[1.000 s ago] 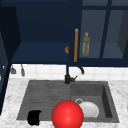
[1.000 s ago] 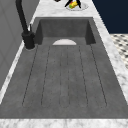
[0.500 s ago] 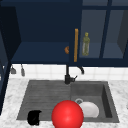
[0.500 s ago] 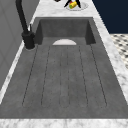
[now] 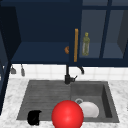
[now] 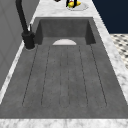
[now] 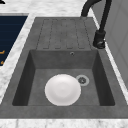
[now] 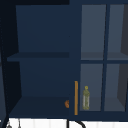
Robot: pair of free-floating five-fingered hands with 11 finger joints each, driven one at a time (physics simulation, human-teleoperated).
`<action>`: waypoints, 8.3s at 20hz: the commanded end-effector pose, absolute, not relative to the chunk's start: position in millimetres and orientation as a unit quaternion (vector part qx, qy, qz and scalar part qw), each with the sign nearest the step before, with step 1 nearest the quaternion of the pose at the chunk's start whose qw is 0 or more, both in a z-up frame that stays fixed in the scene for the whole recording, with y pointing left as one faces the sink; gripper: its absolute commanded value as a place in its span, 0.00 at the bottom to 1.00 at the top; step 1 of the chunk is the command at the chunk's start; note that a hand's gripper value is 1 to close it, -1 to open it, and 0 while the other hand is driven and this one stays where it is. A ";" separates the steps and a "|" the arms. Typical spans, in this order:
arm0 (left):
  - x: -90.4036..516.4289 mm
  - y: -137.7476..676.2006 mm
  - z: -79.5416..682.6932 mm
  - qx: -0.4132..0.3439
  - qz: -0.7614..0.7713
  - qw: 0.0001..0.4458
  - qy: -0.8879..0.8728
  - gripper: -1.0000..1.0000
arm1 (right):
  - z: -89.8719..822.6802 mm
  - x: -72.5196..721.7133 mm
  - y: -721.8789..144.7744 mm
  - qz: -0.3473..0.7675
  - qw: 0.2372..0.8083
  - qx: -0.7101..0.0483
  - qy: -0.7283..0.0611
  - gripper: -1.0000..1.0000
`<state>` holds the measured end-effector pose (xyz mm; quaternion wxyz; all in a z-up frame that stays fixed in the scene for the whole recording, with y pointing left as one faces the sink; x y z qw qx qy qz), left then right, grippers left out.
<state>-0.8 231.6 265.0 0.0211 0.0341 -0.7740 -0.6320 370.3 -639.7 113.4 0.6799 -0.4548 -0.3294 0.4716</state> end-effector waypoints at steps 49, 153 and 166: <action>-0.8 231.6 265.0 0.034 -0.632 0.021 -0.774 0.50 | 218.4 387.3 -398.8 0.451 0.642 -0.479 -0.392 1.00; -0.8 231.6 265.0 0.034 -0.632 0.021 -0.774 0.50 | 19.6 451.6 -218.5 0.583 0.623 -0.294 -0.429 0.00; -0.8 231.6 265.0 0.034 -0.632 0.021 -0.774 0.50 | 45.9 413.3 -189.2 0.548 0.579 -0.402 -0.450 0.00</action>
